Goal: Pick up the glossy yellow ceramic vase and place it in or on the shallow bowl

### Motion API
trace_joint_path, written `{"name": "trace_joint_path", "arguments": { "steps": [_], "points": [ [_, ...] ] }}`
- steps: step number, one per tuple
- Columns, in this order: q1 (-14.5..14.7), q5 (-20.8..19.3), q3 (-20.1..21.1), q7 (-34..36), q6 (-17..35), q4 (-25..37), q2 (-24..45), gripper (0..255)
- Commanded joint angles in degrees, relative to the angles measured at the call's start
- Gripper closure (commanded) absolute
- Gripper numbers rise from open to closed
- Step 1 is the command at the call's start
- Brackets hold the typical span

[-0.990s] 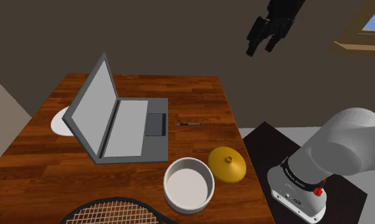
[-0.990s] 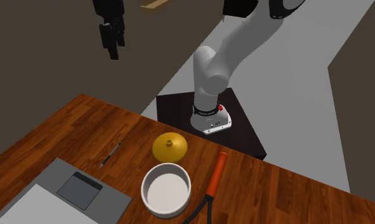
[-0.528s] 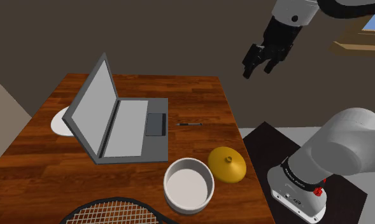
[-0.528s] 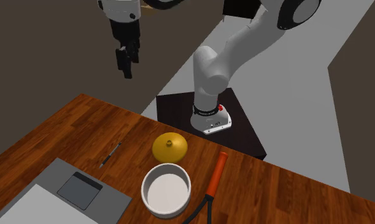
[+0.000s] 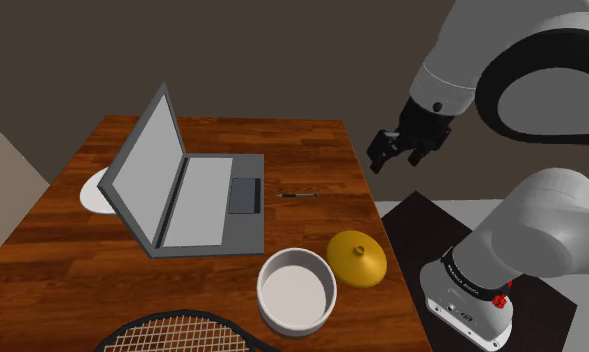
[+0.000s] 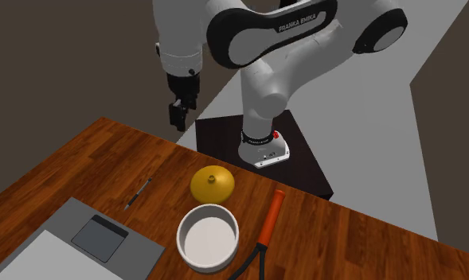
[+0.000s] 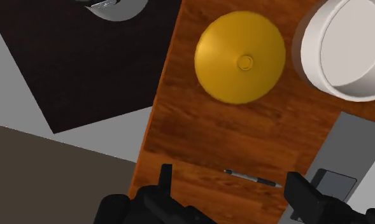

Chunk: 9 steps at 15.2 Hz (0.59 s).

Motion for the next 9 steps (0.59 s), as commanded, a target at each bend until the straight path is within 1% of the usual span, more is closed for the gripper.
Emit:
{"name": "trace_joint_path", "arguments": {
  "steps": [1, 5, 9],
  "points": [
    [1.3, 2.6, 3.5, 4.2, 1.2, -3.0, -1.7, 0],
    [4.6, 8.8, 11.5, 12.6, 4.2, -7.6, -2.8, 0],
    [7.8, 15.8, 20.6, 21.5, 8.6, -10.4, -0.4, 0]
  ]
}}
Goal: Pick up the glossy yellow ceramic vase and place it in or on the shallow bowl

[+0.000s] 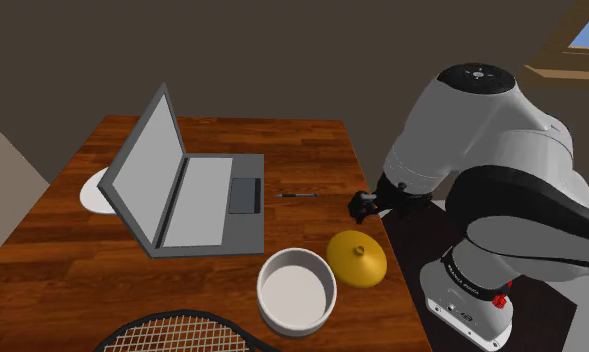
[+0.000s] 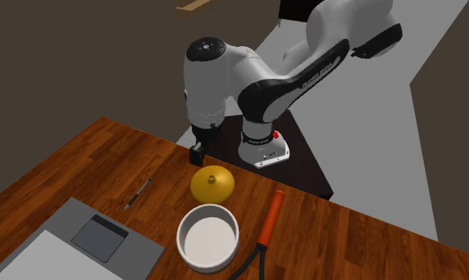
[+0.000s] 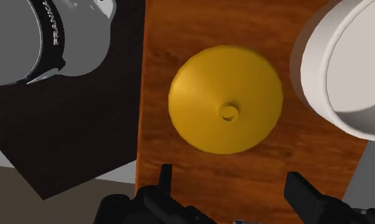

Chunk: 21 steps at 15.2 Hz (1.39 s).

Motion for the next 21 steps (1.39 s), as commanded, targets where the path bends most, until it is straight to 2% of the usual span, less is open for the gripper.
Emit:
{"name": "trace_joint_path", "arguments": {
  "steps": [1, 5, 9, 13, 21],
  "points": [
    [1.5, 3.8, 4.8, 4.7, 2.5, -1.3, 1.6, 0],
    [2.0, 10.8, 15.3, 13.2, 9.2, -1.5, 8.5, 0],
    [1.5, 12.9, 17.9, 13.2, 12.9, -2.6, 11.2, 0],
    [0.1, 15.6, 21.7, 12.6, 18.8, -4.0, 15.6, 0],
    [0.1, 15.6, 21.7, 12.6, 18.8, -4.0, 15.6, 0]
  ]
}}
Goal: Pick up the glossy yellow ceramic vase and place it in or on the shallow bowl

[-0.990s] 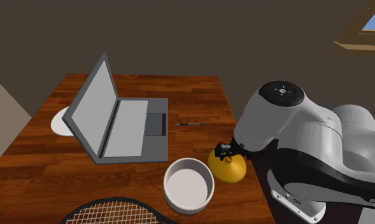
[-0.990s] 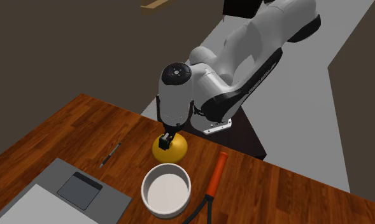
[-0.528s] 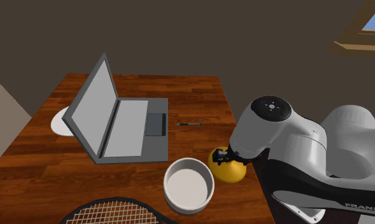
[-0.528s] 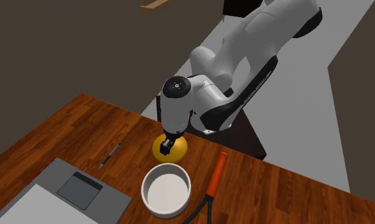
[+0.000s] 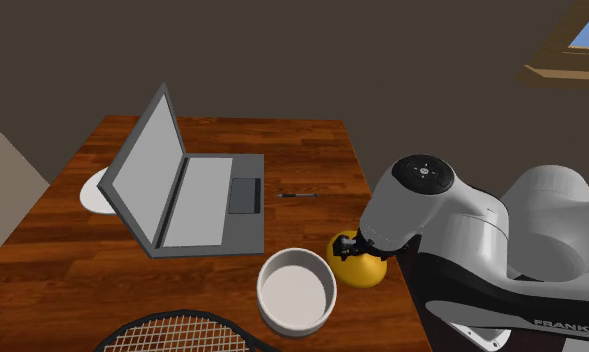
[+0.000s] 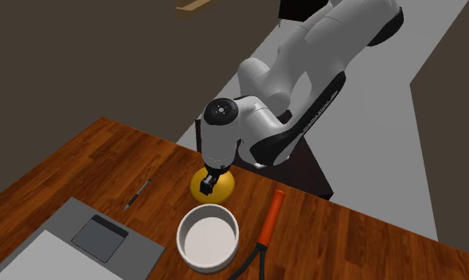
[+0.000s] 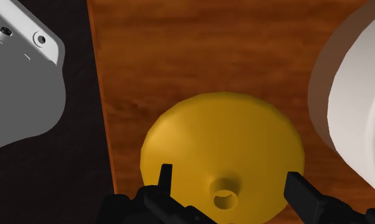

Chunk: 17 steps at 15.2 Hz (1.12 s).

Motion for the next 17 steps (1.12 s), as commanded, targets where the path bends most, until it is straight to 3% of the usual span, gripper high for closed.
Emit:
{"name": "trace_joint_path", "arguments": {
  "steps": [1, 10, 17],
  "points": [
    [0.0, 0.0, 0.0, 0.0, 0.0, 0.0, 0.0, 255],
    [0.0, 0.0, 0.0, 0.0, 0.0, 0.0, 0.0, 255],
    [1.5, -4.5, -6.2, 0.0, -8.8, 1.8, -6.9, 255]
  ]
}}
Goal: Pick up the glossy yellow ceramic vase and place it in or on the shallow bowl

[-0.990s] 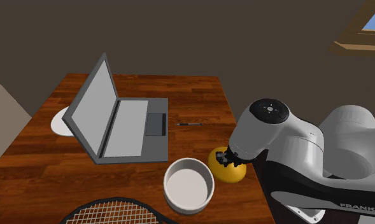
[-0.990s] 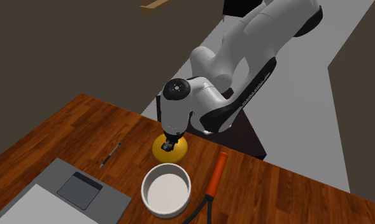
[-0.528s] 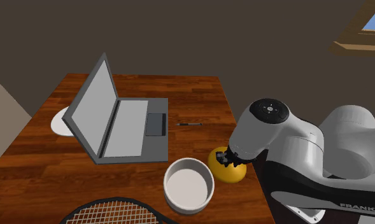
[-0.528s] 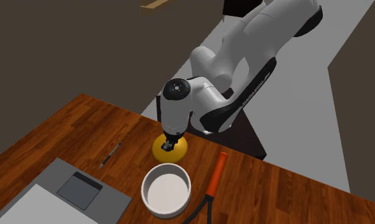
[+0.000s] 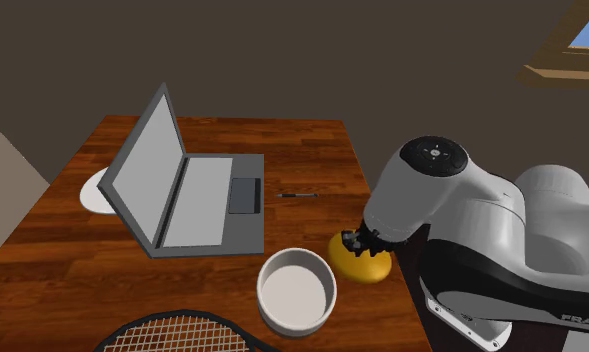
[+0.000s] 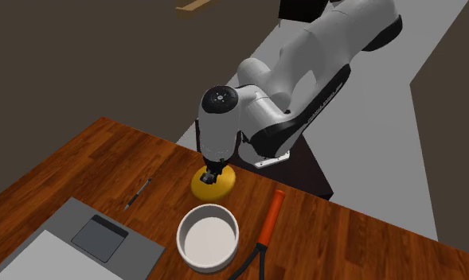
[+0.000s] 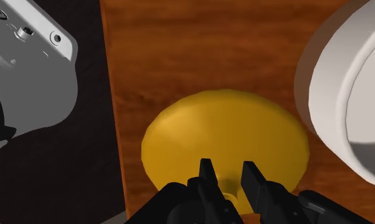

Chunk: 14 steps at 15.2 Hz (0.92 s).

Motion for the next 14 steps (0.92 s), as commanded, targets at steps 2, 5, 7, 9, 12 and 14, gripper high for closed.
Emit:
{"name": "trace_joint_path", "arguments": {
  "steps": [2, 5, 7, 9, 12, 14],
  "points": [
    [0.5, -2.0, -2.7, -0.1, -3.8, 0.9, -2.8, 255],
    [0.5, -3.9, -4.9, -0.2, -6.9, 2.1, -4.9, 255],
    [0.4, -5.2, -6.3, -0.3, -8.9, 3.0, -6.0, 255],
    [0.2, -6.4, -7.7, -0.4, -10.8, 3.9, -7.0, 255],
    [-0.2, -8.1, -9.6, -0.6, -13.5, 5.4, -8.3, 255],
    [-0.5, -9.2, -10.8, -0.7, -15.2, 6.5, -9.0, 255]
  ]
}}
